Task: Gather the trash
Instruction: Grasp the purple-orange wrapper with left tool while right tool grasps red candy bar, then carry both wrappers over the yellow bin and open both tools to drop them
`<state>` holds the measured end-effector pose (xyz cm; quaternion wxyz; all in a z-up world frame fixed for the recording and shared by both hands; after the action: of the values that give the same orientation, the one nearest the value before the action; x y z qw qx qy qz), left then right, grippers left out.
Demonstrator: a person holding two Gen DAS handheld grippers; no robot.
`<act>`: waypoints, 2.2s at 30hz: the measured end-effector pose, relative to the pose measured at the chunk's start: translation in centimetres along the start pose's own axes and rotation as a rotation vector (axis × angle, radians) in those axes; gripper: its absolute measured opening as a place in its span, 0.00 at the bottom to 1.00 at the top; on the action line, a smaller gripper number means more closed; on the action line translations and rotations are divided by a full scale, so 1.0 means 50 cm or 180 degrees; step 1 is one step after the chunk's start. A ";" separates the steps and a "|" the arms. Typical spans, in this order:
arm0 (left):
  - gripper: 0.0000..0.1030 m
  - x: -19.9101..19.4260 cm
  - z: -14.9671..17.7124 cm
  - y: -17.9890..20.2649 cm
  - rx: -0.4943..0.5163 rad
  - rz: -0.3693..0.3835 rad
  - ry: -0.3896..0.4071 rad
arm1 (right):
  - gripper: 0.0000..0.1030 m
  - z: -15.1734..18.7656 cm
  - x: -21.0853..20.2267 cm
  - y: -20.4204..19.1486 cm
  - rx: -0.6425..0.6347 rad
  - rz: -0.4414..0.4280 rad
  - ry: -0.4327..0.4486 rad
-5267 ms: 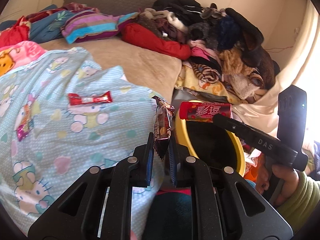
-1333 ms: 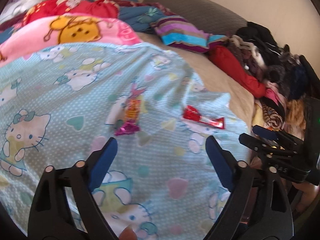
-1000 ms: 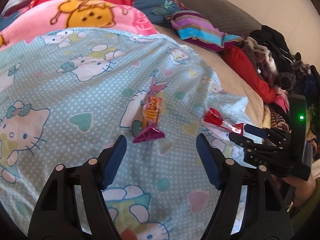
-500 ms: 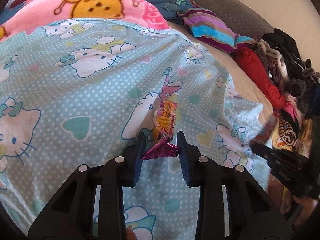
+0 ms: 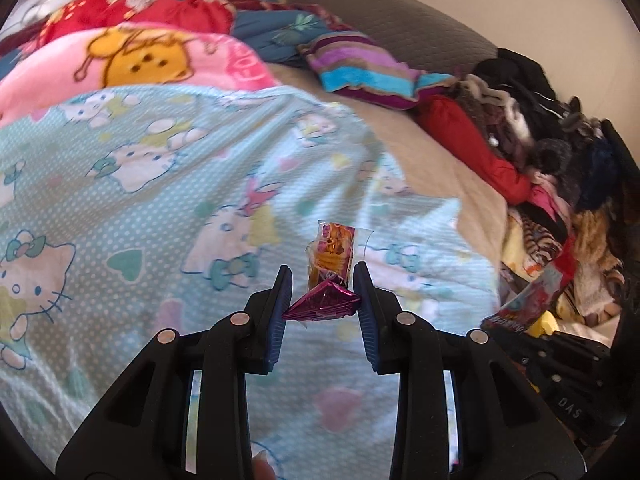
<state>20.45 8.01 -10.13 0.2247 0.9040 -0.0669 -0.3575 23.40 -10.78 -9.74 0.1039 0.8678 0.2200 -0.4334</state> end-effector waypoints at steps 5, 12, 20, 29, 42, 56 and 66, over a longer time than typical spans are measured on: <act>0.24 -0.016 0.001 0.059 0.0154 0.0147 0.0023 | 0.06 0.021 -0.042 0.022 0.0148 0.0017 0.0078; 0.24 -0.037 0.020 0.132 0.0324 0.0329 0.0038 | 0.06 0.067 -0.103 0.070 0.0365 0.0135 0.0168; 0.24 -0.044 0.045 0.211 0.0526 0.0486 -0.0002 | 0.06 0.121 -0.159 0.130 0.0605 0.0259 0.0237; 0.24 -0.044 0.079 0.298 0.0772 0.0657 -0.0086 | 0.06 0.190 -0.210 0.201 0.0873 0.0408 0.0273; 0.24 -0.049 0.129 0.404 0.1110 0.0872 -0.0164 | 0.06 0.263 -0.261 0.301 0.1229 0.0580 0.0323; 0.24 -0.048 0.176 0.479 0.1361 0.1005 -0.0282 | 0.06 0.311 -0.289 0.396 0.1626 0.0690 0.0343; 0.24 -0.027 0.226 0.533 0.1577 0.1132 -0.0462 | 0.08 0.336 -0.291 0.433 0.1812 0.0725 0.0316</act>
<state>12.88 -19.36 -4.45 0.0512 0.8775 -0.3249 -0.3490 14.07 -40.34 -8.50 -0.1062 0.9011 -0.0041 -0.4203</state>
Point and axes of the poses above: each gripper's, at about its wrist camera, not at the fingertips, and x roughly the way its jaws point, y to its right, z to its underside, the point moved 2 cm from there along x, roughly the way its jaws point, and after that the axes turned 6 degrees about z, right-handed, at the moved point
